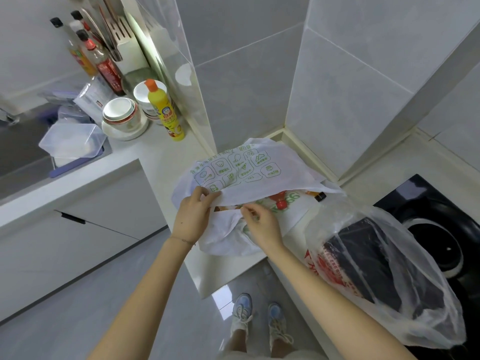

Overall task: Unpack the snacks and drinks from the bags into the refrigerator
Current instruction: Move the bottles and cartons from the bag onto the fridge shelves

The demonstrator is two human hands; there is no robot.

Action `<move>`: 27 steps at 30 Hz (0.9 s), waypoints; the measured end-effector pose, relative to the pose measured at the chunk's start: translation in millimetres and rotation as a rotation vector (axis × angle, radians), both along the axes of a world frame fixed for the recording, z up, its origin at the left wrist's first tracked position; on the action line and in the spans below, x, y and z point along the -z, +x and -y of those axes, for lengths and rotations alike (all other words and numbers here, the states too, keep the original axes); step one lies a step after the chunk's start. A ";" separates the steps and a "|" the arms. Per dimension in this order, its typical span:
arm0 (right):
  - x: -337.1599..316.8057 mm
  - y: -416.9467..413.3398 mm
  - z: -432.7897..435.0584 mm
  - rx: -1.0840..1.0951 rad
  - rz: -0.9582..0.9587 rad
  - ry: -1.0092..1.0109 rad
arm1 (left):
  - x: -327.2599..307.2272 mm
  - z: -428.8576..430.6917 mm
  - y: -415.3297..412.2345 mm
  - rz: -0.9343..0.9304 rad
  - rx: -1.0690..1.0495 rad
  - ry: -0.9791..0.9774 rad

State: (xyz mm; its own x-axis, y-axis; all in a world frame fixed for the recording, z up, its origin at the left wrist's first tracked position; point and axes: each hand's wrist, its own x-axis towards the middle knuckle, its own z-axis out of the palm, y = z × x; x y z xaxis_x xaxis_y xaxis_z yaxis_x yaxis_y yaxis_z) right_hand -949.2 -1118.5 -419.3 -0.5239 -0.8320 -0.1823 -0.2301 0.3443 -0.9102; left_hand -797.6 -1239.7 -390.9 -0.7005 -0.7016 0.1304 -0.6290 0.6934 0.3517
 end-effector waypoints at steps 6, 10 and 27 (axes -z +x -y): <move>-10.1 -13.4 9.8 0.030 -0.150 -0.074 | 5.9 -3.3 7.2 0.030 0.103 -0.192; -21.7 -17.0 21.2 0.068 -0.092 -0.061 | 11.7 2.8 12.0 0.073 0.090 -0.224; -15.5 -34.0 67.7 -0.346 -0.565 0.109 | 3.5 -3.3 35.5 -0.120 -0.061 -0.029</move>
